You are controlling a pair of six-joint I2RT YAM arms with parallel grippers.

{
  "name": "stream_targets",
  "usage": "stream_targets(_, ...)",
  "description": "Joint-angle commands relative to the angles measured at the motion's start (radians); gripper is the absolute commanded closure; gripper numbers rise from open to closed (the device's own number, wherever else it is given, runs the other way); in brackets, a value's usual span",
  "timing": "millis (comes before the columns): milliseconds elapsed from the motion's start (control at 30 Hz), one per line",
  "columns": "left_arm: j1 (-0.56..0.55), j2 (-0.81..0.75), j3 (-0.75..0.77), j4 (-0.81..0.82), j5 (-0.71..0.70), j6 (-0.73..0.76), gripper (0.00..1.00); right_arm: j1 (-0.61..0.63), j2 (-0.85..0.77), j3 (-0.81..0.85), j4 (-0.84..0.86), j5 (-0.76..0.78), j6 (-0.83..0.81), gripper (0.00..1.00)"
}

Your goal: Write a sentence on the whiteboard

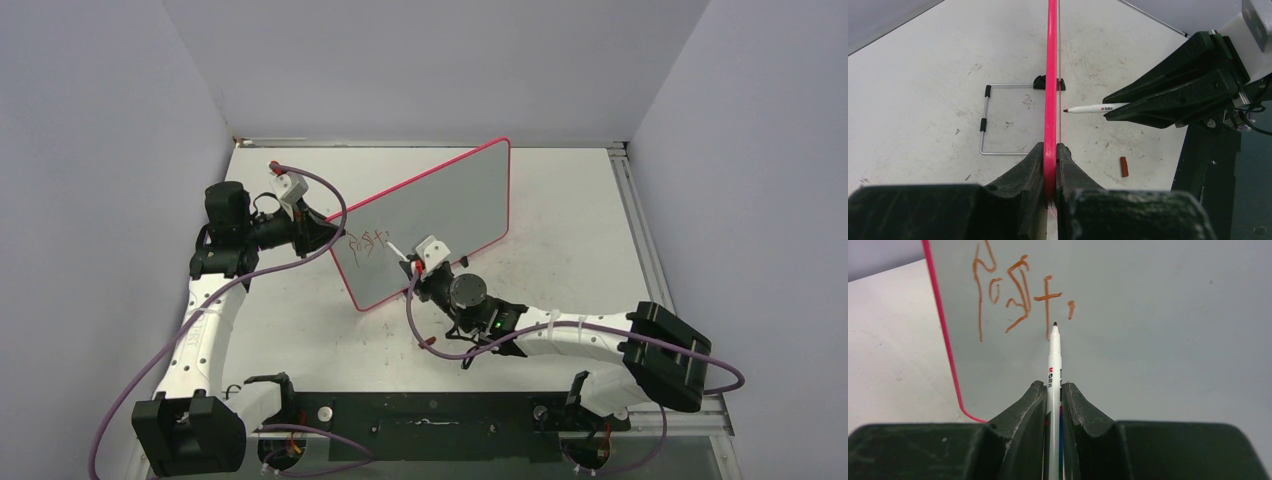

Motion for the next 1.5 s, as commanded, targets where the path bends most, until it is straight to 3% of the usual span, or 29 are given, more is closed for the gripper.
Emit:
stream_targets(0,-0.004,0.006,0.016,-0.056,-0.011,0.046,1.00,0.053,-0.037,0.006,0.017,0.069,-0.046,0.95)
stream_targets(767,-0.004,0.004,0.014,-0.053,-0.010,0.043,1.00,0.021,0.056,0.083,0.030,0.048,-0.048,0.95)
stream_targets(1467,-0.004,0.002,0.014,-0.054,-0.010,0.043,1.00,-0.022,0.027,0.060,0.009,0.112,-0.008,0.95)
